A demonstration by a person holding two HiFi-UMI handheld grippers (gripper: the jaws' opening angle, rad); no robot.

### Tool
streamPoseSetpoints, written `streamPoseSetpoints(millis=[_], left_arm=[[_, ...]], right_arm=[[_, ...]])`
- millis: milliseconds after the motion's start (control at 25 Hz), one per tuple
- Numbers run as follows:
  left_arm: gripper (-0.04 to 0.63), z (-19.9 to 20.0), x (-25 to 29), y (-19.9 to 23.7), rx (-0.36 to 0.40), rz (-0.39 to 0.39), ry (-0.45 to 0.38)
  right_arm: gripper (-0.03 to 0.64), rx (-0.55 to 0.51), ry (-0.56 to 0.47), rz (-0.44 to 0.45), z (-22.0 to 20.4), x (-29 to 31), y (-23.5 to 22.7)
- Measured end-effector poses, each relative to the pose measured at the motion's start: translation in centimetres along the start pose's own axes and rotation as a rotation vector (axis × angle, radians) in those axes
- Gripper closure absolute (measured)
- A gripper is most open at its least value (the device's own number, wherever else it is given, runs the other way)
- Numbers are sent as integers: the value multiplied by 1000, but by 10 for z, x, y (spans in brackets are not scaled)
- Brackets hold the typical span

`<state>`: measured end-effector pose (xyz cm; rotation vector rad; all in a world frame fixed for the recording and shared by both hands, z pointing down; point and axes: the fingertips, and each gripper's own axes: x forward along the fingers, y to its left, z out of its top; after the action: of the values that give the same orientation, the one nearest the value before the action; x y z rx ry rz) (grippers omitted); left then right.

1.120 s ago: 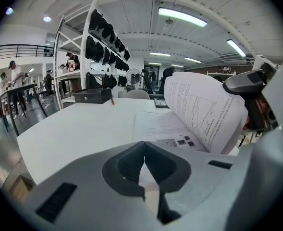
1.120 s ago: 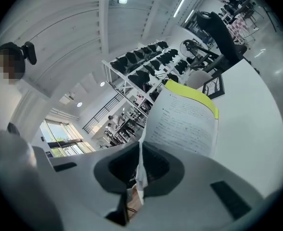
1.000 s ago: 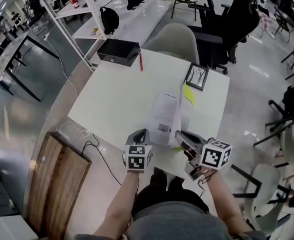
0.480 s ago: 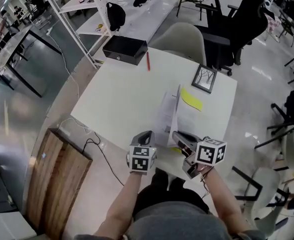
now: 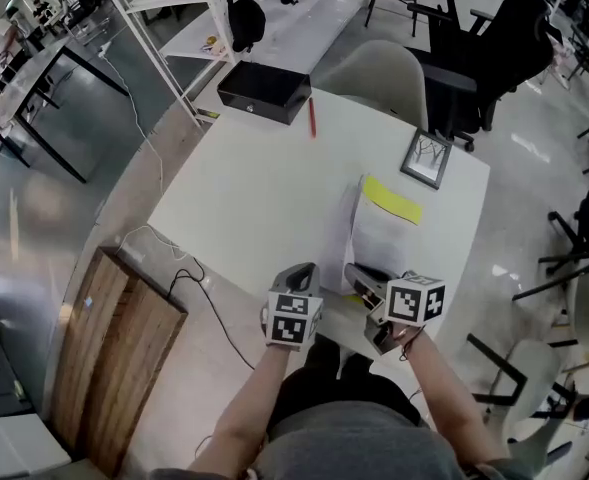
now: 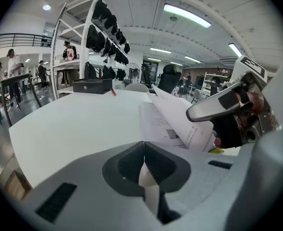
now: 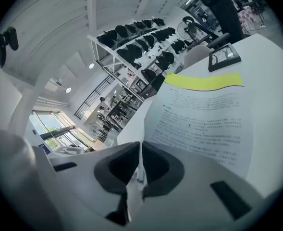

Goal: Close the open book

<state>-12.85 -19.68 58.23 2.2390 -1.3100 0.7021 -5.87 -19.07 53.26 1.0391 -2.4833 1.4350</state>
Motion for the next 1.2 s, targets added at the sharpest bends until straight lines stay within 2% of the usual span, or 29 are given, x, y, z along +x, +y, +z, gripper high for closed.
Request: streamPoseSetpoints(millis=[560,1040,1200], left_arm=[[588,2,4,2,-8,-29,-15],[588,0,-2,10,-24,-17,-4],[588,2,-4,15,-24,-4,-22]], right_arm=[[591,-43,93,-109,-12,30,-11],[572,-108,155,-204,-18,47,-14],[552,-147,159,-208,-19,49,-10]])
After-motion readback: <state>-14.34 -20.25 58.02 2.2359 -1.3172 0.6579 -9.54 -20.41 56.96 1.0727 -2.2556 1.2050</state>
